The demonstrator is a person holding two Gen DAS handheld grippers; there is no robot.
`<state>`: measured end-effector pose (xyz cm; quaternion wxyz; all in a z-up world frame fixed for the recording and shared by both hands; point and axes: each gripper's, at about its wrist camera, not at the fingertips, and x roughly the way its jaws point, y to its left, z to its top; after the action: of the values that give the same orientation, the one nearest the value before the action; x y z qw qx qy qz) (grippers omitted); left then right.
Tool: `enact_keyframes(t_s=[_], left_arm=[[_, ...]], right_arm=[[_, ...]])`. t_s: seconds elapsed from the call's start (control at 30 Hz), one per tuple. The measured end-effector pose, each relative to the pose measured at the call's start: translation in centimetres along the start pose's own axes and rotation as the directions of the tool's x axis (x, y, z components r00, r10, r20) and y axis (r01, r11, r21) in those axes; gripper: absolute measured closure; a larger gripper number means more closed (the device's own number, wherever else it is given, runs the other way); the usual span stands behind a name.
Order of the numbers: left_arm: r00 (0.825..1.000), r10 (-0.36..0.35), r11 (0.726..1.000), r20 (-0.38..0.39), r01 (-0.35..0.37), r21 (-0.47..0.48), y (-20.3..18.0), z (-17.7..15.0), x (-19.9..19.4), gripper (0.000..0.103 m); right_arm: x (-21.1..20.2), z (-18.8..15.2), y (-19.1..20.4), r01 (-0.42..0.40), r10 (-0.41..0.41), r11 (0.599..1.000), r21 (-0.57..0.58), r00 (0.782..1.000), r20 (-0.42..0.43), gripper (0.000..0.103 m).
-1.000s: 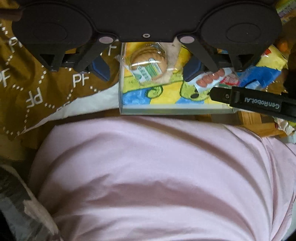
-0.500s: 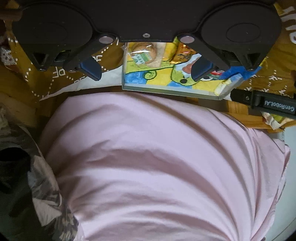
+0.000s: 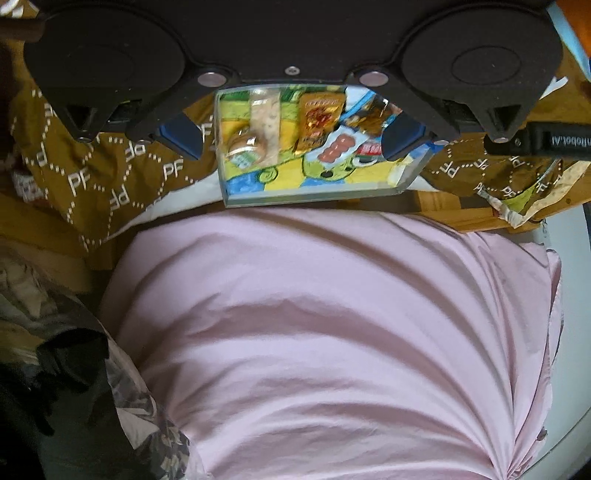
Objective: Organize snacks
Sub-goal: 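Lift both tools and move back over the yellow packet and orange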
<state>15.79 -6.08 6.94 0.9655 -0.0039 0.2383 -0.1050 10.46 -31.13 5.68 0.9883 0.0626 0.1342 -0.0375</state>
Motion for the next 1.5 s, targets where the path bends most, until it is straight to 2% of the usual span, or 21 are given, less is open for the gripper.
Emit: enact_keyframes(t_s=[0.27,0.43,0.7,1.07,1.2,1.5], left_arm=[[0.999,0.007,1.000,-0.040,-0.007,0.002,2.2,-3.5,-1.8,0.000],[0.998,0.016,1.000,-0.062,-0.016,-0.002,3.3,-5.3,-2.2,0.000],[0.996,0.019,1.000,-0.092,-0.019,0.002,4.4,-7.2,-2.3,0.000],[0.995,0.028,0.999,-0.093,-0.026,0.024,5.9,-7.9,-2.3,0.000],[0.996,0.053,0.998,-0.077,-0.050,0.041,6.2,-8.0,-2.1,0.000],[0.996,0.067,0.997,-0.065,-0.065,0.030,7.2,-7.0,-0.2,0.000]], right_arm=[[-2.2,-3.0,1.4,-0.011,0.011,1.000,-0.004,0.997,-0.080,0.001],[-2.9,-5.0,3.4,-0.052,0.045,0.998,-0.047,0.988,-0.146,0.001],[-3.8,-7.4,5.3,-0.095,0.079,0.993,-0.070,0.976,-0.204,0.001],[-3.1,-8.6,7.0,-0.123,0.096,0.987,-0.099,0.966,-0.239,0.001],[-2.7,-8.8,7.3,-0.126,0.096,0.986,-0.108,0.964,-0.250,0.001],[-1.3,-8.7,8.1,-0.135,0.097,0.981,-0.143,0.965,-0.244,0.001]])
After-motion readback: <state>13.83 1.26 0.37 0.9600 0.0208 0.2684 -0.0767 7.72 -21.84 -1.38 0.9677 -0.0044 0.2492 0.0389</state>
